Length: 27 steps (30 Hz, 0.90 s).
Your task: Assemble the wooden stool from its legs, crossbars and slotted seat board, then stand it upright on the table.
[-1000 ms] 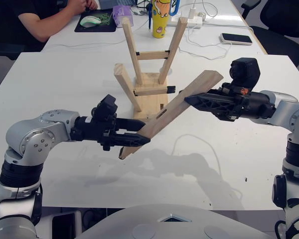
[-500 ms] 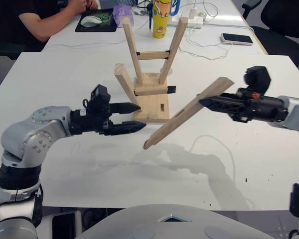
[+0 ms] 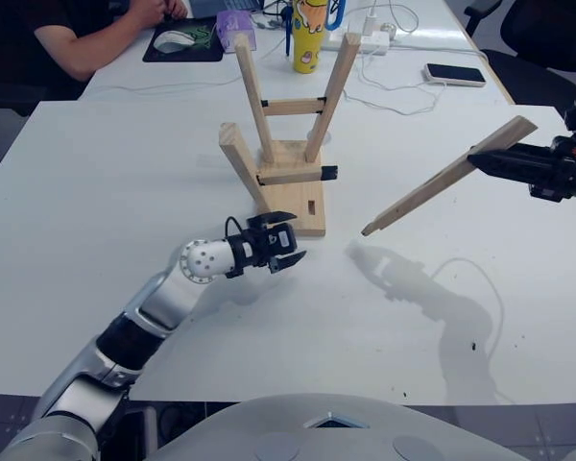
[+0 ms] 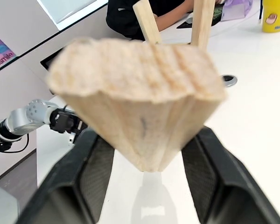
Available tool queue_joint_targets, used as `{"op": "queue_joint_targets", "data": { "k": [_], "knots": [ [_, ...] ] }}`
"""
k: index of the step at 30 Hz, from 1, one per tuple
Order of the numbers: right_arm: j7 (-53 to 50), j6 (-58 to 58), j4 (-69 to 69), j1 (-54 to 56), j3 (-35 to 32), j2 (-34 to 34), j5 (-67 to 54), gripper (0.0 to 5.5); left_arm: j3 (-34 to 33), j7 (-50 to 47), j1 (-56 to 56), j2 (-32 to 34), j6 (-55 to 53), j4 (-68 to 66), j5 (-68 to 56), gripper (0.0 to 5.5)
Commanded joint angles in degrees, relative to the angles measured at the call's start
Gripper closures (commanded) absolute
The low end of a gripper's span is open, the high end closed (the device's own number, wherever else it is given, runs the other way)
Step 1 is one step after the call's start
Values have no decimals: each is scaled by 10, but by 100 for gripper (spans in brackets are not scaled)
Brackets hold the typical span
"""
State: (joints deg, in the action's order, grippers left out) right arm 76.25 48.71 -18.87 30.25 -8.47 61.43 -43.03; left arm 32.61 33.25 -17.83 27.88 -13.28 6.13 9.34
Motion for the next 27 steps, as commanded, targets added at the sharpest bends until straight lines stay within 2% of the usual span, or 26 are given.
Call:
{"op": "queue_joint_targets", "data": {
  "k": [1,9,12,17,22,27],
  "knots": [
    [15,-6,-14,23,2,-13,14,341,17,-27,-53,-31,25,-105,68,189],
    [19,0,-13,32,3,-42,24,341,10,-32,-79,-84,24,-195,97,189],
    [16,-1,-10,30,2,-50,28,341,6,-2,-77,-86,-16,-200,93,189],
    [2,-6,0,20,-14,-57,26,341,8,77,-53,-32,-79,-168,100,189],
    [-25,3,22,16,-56,-84,-2,341,3,132,-33,25,-67,-157,97,189],
    [-36,18,81,-3,-60,-115,-25,341,-2,150,-34,48,-37,-188,98,189]
  ]
}}
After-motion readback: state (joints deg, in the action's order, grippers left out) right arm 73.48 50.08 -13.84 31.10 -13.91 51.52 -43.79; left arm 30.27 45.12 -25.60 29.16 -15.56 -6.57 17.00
